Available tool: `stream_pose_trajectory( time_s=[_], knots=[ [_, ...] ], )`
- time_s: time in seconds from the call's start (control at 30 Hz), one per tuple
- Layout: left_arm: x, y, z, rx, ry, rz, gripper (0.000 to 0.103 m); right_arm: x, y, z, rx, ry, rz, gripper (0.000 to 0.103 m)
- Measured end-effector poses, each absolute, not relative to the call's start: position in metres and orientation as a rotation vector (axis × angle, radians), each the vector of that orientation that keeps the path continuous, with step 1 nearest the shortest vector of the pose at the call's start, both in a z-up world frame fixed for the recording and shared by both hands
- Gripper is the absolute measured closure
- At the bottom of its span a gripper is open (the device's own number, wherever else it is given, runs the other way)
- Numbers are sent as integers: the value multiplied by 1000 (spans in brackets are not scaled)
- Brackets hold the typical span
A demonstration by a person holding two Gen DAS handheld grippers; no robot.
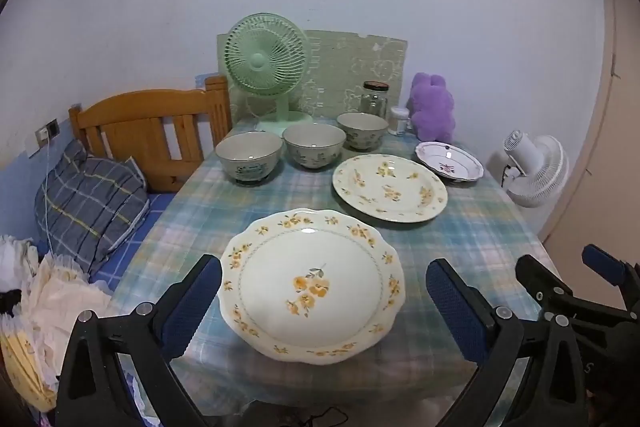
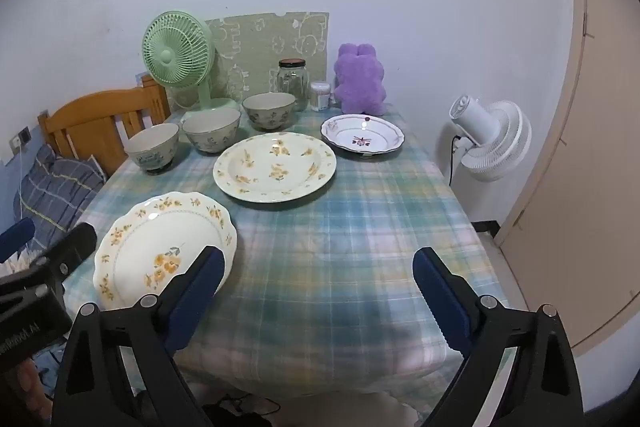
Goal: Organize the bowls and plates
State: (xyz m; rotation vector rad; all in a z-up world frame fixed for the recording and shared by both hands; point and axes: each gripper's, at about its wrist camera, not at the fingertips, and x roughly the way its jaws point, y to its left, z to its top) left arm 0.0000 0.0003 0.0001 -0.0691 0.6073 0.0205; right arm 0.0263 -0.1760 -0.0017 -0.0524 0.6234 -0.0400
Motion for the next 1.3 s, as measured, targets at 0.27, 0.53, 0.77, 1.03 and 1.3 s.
stream_pose_trajectory(
  time_s=[0.27, 0.53, 0.77, 1.03, 1.3],
  knots=[
    [4, -7, 4, -41, 615, 5, 0, 19, -184, 5, -27, 655, -43, 6],
    [3, -15, 4, -4, 601, -1, 0, 21, -186, 0, -8, 642, -70, 6],
    [5, -12, 4, -8, 600, 20, 0, 26, -187, -2, 24, 659, -47, 6],
    [6, -8, 4, -19, 587, 28, 0, 25, -179, 2, -12, 627, -65, 6],
    [8, -7, 4, -16, 591, 26, 0, 25, -178, 4, -28, 617, -76, 6]
  ],
)
